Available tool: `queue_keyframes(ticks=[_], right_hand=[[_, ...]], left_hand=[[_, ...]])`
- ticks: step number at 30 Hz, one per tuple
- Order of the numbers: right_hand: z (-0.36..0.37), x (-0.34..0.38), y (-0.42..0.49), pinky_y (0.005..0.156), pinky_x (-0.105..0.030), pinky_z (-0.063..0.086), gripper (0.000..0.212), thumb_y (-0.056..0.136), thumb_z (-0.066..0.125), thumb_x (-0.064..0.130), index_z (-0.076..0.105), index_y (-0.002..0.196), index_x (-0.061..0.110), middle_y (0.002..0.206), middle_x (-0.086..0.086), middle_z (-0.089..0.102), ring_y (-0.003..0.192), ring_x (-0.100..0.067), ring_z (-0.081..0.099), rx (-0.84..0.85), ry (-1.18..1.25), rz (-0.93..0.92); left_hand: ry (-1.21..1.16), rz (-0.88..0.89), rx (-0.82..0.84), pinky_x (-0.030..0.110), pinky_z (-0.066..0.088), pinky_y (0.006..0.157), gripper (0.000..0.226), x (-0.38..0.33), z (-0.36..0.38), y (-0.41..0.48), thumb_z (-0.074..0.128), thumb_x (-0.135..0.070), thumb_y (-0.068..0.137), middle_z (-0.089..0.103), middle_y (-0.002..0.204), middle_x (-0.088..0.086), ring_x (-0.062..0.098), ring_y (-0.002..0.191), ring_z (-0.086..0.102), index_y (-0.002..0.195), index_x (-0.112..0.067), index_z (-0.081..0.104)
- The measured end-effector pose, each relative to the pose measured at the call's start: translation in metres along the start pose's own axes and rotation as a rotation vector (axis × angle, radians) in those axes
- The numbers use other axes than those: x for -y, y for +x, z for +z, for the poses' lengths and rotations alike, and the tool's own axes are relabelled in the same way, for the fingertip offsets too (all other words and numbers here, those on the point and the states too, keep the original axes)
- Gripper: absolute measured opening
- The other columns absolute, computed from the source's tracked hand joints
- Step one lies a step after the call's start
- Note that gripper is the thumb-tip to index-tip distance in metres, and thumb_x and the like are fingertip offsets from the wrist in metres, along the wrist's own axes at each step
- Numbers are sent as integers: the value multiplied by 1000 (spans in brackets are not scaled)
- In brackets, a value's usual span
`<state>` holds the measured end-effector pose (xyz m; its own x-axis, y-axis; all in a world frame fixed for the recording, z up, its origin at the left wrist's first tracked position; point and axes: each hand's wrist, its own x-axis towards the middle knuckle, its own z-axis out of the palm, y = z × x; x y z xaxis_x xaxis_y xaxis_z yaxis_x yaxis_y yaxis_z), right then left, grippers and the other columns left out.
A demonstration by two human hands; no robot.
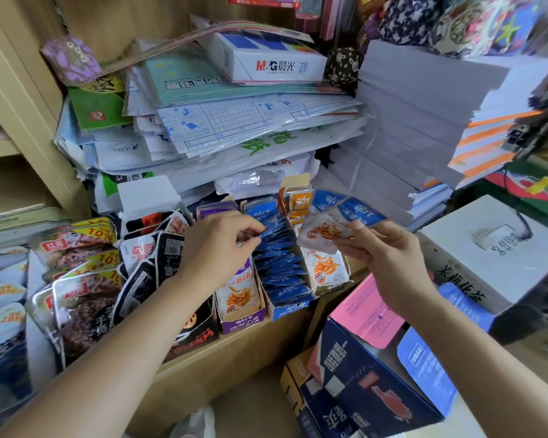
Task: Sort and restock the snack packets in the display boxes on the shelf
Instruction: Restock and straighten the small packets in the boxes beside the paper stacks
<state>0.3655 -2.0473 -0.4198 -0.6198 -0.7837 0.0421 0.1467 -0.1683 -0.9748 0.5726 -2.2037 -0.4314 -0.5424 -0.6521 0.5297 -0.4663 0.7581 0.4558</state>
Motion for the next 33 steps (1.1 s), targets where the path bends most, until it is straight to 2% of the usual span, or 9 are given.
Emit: queue_keyframes(ticks=[5, 9, 12, 14, 17, 20, 22, 29, 33], right_hand=[[3, 4, -1, 80, -30, 61, 32, 84, 66, 18, 64, 100, -10, 101, -26, 74, 98, -35, 74, 42, 100, 62], [3, 5, -1, 83, -32, 62, 25, 85, 65, 19, 65, 97, -3, 99, -28, 72, 97, -35, 73, 61, 191, 111], [3, 4, -2, 80, -31, 62, 30, 84, 66, 22, 61, 98, -4, 98, -27, 72, 95, -35, 73, 72, 148, 120], [3, 3, -4, 79, -31, 62, 35, 81, 69, 26, 61, 97, -4, 99, -28, 72, 95, -35, 73, 103, 104, 107], [5, 1, -8, 77, -32, 61, 38, 79, 71, 31, 65, 95, -3, 97, -26, 73, 92, -35, 73, 184, 31, 88], [6, -2, -11, 78, -34, 61, 30, 88, 64, 24, 67, 100, -3, 98, -26, 73, 90, -35, 73, 267, -47, 73], [6, -5, -12, 78, -35, 61, 26, 91, 62, 21, 68, 99, -3, 97, -24, 74, 89, -35, 73, 284, -94, 67], [0, -8, 1, 70, -33, 54, 18, 90, 68, 25, 73, 95, 8, 90, -16, 75, 79, -24, 69, 18, -103, 13], [0, -6, 4, 74, -36, 54, 5, 93, 68, 12, 70, 92, 7, 86, -13, 77, 78, -24, 72, -3, -106, 52]], left_hand=[[-39, -76, 139, 30, 60, 70, 29, 2, 0, 2, 85, -29, 78, 68, 83, -25, -7, 78, 65, 105, -36, 76], [-143, -123, 356, 38, 59, 85, 56, 9, -6, 1, 82, -53, 72, 63, 105, -26, -6, 98, 62, 124, -39, 67], [-165, -114, 294, 37, 54, 90, 67, 5, -13, 0, 64, -70, 70, 64, 117, -23, -2, 106, 60, 131, -41, 62], [-286, -92, 212, 30, 52, 91, 64, -3, -18, 1, 59, -67, 76, 65, 121, -24, -1, 110, 60, 134, -41, 60], [-539, -27, 231, 23, 53, 87, 50, -21, -21, 2, 67, -46, 87, 67, 123, -21, 7, 112, 63, 136, -37, 60], [-576, 2, 200, 25, 56, 74, 27, -31, -17, 0, 75, -21, 91, 74, 101, -20, 11, 89, 69, 111, -38, 71], [-545, -22, 152, 26, 56, 69, 17, -30, -15, -1, 76, -16, 88, 76, 85, -14, 12, 77, 70, 97, -31, 76], [-458, -110, -185, 12, 54, 67, 15, -18, -20, 2, 77, -5, 86, 73, 82, -10, 3, 71, 71, 93, -18, 73], [-419, -87, -218, 13, 55, 66, 21, -18, -23, -3, 79, -1, 83, 73, 80, -10, 5, 69, 71, 92, -19, 74]])
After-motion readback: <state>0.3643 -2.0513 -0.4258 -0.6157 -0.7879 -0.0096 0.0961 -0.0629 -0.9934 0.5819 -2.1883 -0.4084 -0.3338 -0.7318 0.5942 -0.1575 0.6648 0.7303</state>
